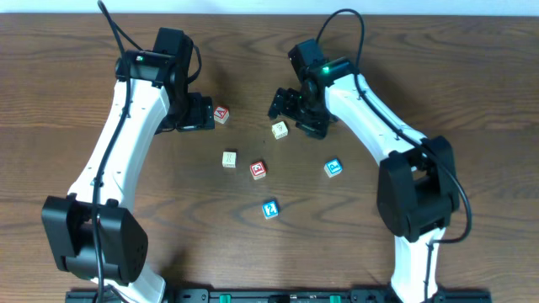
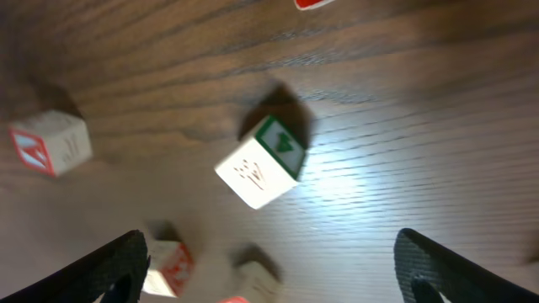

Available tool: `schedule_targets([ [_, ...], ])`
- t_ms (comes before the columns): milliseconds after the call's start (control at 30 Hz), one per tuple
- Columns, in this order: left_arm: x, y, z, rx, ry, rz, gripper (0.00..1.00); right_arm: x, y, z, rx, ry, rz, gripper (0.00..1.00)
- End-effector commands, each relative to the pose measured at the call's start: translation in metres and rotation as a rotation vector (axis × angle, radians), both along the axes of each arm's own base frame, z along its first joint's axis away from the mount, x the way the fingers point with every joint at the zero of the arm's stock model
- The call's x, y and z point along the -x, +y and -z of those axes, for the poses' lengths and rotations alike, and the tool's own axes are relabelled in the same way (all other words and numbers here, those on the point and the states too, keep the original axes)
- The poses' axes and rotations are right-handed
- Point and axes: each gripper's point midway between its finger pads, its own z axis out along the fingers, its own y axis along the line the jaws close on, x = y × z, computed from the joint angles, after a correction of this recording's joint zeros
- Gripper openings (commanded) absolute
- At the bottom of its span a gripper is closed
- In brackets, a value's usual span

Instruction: Spell out Ai2

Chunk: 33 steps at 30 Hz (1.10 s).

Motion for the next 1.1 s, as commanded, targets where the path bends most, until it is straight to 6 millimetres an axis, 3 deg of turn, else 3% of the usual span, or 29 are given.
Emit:
schedule_targets([
  [0,-0.005,0.004,0.005,-0.026,0.003,-0.015,0.95,-0.001,0.019,-0.012,-0.07,0.048,0.157,0.92],
  [200,-0.008,0.005,0.007,-0.035,-0.004,-0.017,0.96,-0.002,0.026,-0.01,-0.051,0.069,0.327,0.93],
  [333,-0.007,0.016,0.006,-0.098,-0.003,-0.024,0.95,0.005,0.033,-0.001,-0.021,0.106,0.443,0.91],
  [433,-0.005,0.022,0.005,-0.133,0.003,-0.027,0.95,0.003,0.034,0.008,0.009,0.083,0.456,0.91],
  [633,-0.002,0.023,0.005,-0.138,0.013,-0.027,0.95,0.006,0.016,0.023,0.085,0.11,0.482,0.91],
  [700,-0.001,0.024,0.005,-0.138,0.016,-0.027,0.95,0.004,0.014,0.028,0.103,0.101,0.486,0.86],
  [867,-0.001,0.024,0.005,-0.138,0.016,-0.027,0.95,-0.011,0.016,0.029,0.098,0.025,0.465,0.85],
  [1067,-0.002,0.026,0.005,-0.154,0.014,-0.029,0.95,-0.009,0.012,0.032,0.122,0.029,0.467,0.83],
])
